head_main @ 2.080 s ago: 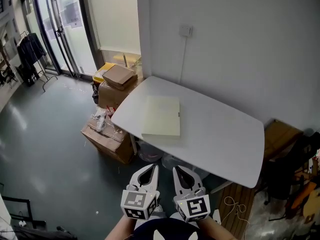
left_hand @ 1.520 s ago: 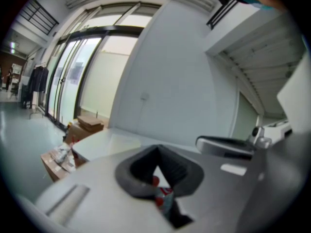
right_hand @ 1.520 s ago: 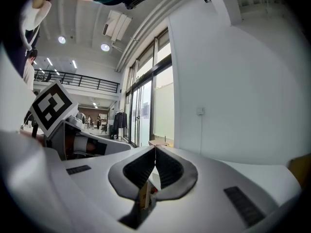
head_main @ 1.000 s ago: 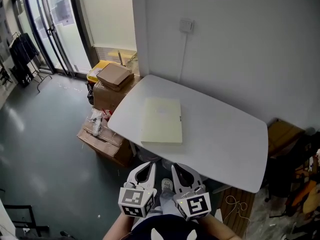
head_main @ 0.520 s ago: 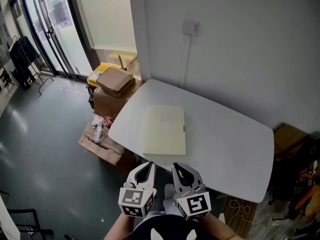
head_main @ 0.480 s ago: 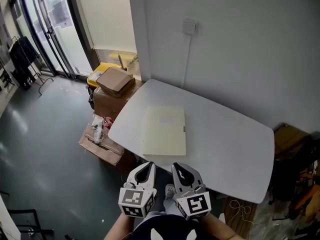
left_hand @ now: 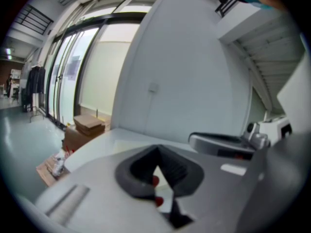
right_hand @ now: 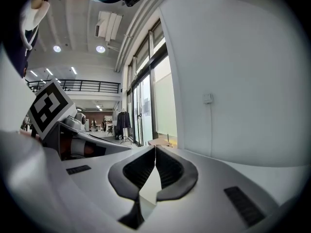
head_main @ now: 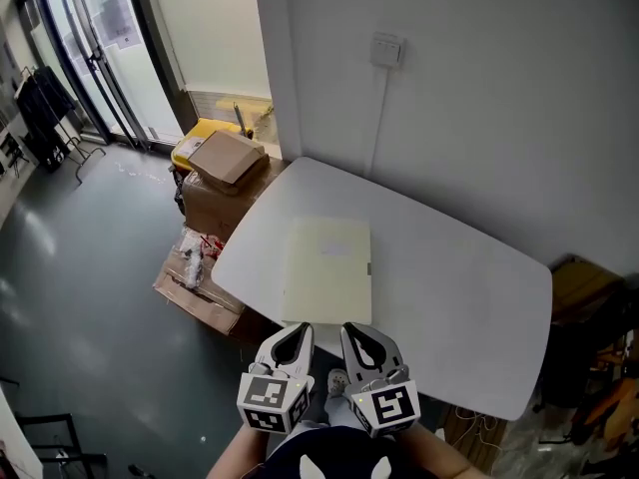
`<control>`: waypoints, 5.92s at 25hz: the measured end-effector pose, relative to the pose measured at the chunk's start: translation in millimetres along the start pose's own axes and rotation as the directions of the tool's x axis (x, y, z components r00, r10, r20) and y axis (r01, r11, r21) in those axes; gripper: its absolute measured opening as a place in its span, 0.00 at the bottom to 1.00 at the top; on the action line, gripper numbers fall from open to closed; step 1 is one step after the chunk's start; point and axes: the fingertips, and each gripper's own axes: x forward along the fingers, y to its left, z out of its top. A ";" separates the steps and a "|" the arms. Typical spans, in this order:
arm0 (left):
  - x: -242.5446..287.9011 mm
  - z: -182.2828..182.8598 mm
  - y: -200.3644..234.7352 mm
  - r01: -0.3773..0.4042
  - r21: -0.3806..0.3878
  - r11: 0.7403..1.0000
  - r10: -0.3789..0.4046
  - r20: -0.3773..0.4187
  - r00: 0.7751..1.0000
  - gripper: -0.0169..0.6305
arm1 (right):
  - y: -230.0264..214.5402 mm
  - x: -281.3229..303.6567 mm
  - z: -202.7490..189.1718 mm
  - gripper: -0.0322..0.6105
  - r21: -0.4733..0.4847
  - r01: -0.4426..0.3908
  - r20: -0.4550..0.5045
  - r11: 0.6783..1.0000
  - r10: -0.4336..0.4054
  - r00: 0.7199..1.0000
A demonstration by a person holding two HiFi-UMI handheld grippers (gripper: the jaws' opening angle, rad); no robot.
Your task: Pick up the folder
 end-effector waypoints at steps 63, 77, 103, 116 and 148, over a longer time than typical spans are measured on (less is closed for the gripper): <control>135.0 -34.3 70.4 0.128 0.080 0.989 -0.097 -0.312 0.945 0.37 | -76.4 118.1 -96.8 0.45 0.196 -0.065 -0.428 0.978 0.145 0.892; 158.3 -63.8 108.0 0.120 0.018 0.993 -0.102 -0.406 0.908 0.46 | -121.3 125.1 -148.3 0.47 0.231 0.037 -0.565 0.972 0.103 0.818; 192.5 -106.6 164.3 0.037 -0.212 0.977 -0.138 -0.488 0.862 0.49 | -153.3 137.4 -201.9 0.49 0.386 0.184 -0.657 0.904 0.130 0.743; 195.2 -130.6 163.9 0.050 -0.269 0.962 -0.196 -0.549 0.813 0.49 | -155.6 137.1 -221.9 0.49 0.455 0.214 -0.677 0.864 0.180 0.714; 203.5 -155.9 165.9 0.037 -0.324 0.945 -0.240 -0.613 0.753 0.49 | -156.7 142.6 -251.3 0.49 0.544 0.227 -0.691 0.808 0.278 0.667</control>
